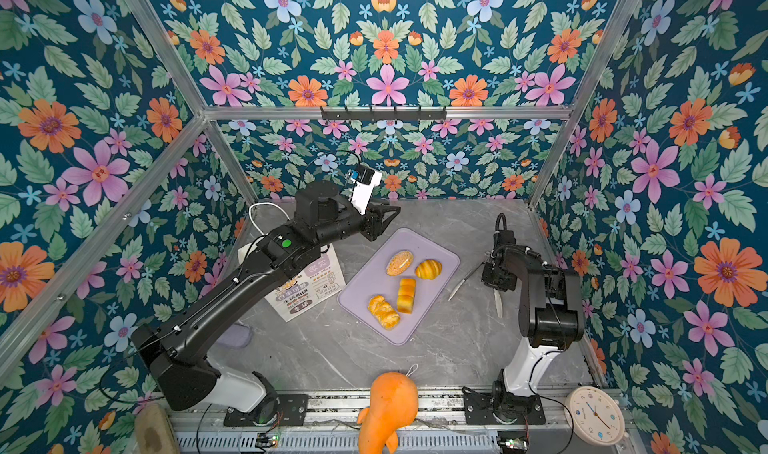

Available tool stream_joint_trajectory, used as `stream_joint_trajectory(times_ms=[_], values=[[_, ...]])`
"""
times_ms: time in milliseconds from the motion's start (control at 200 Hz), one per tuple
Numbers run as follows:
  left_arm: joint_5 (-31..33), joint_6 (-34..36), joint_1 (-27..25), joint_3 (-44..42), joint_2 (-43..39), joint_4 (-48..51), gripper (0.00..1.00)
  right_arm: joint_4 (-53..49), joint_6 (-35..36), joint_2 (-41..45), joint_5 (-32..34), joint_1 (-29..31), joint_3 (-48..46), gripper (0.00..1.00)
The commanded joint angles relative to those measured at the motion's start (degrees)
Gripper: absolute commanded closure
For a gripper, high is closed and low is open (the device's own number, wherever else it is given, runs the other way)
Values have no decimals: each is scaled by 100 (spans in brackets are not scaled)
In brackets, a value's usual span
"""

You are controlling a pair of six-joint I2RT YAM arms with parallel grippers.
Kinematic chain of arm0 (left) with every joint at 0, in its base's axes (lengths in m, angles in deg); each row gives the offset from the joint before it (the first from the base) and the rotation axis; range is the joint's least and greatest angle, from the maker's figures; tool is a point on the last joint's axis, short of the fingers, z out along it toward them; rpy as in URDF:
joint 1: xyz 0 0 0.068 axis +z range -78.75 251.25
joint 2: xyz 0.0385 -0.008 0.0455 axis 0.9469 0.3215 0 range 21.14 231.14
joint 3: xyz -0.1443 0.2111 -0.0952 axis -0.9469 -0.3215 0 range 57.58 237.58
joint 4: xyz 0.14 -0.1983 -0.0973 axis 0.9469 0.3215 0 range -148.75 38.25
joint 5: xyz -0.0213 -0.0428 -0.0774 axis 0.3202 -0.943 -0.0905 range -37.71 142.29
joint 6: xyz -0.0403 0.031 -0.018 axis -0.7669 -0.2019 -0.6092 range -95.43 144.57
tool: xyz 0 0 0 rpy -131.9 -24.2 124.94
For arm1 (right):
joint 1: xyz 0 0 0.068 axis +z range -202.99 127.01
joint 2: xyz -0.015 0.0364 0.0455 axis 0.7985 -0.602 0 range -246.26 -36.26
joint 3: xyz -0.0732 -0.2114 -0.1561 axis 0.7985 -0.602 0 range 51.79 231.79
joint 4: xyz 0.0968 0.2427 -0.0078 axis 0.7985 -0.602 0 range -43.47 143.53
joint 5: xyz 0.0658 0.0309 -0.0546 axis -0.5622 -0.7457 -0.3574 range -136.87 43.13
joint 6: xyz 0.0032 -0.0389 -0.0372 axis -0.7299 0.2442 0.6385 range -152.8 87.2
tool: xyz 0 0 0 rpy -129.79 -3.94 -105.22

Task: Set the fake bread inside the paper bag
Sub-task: 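Close the right gripper on the tongs' hinge end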

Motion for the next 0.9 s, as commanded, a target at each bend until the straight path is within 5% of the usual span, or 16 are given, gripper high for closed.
stream_joint_trajectory(times_ms=[0,480,675,895], values=[[-150,-105,-10,78,54,-39,59,-116,18,156,-151,11,-40,78],[-211,-208,-3,58,38,-12,57,536,170,1639,-96,9,-638,82],[-200,-227,-11,41,53,-15,56,158,10,1082,6,0,-347,78],[-178,-205,-2,7,39,58,56,-220,-173,337,-200,-95,-51,60]])
